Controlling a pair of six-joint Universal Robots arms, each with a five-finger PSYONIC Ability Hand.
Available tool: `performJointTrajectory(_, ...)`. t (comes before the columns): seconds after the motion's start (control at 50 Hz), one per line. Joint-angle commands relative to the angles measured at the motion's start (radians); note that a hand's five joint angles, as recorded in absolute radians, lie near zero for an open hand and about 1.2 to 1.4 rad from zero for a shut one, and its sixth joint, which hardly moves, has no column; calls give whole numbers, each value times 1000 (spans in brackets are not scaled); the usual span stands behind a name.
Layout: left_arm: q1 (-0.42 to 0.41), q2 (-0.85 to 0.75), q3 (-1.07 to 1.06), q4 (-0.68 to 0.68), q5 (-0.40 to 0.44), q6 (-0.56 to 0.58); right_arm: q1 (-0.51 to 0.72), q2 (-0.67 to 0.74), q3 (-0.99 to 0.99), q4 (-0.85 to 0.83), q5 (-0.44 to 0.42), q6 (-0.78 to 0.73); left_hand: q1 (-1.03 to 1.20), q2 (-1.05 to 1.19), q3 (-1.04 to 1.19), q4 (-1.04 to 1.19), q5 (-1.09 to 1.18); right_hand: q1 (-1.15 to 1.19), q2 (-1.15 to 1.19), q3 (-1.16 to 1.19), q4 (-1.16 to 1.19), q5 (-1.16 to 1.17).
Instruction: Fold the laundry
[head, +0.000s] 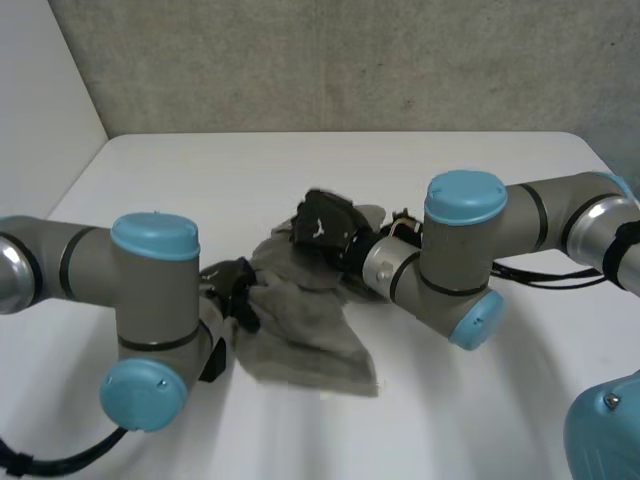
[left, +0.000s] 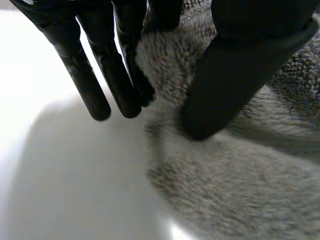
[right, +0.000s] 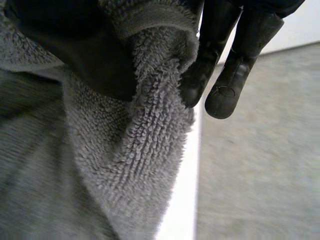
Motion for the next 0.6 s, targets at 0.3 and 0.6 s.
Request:
performJointTrajectory(0.3, 15, 297, 478, -248, 61, 107, -99, -548, 13, -16, 240, 637, 362, 336, 337, 335, 349, 63, 96, 74, 60, 66)
performJointTrajectory(0.6, 41, 430, 371, -460, 336, 95, -144, -814, 73, 440, 223, 634, 362, 336, 337, 335, 349, 63, 96, 74, 60, 66)
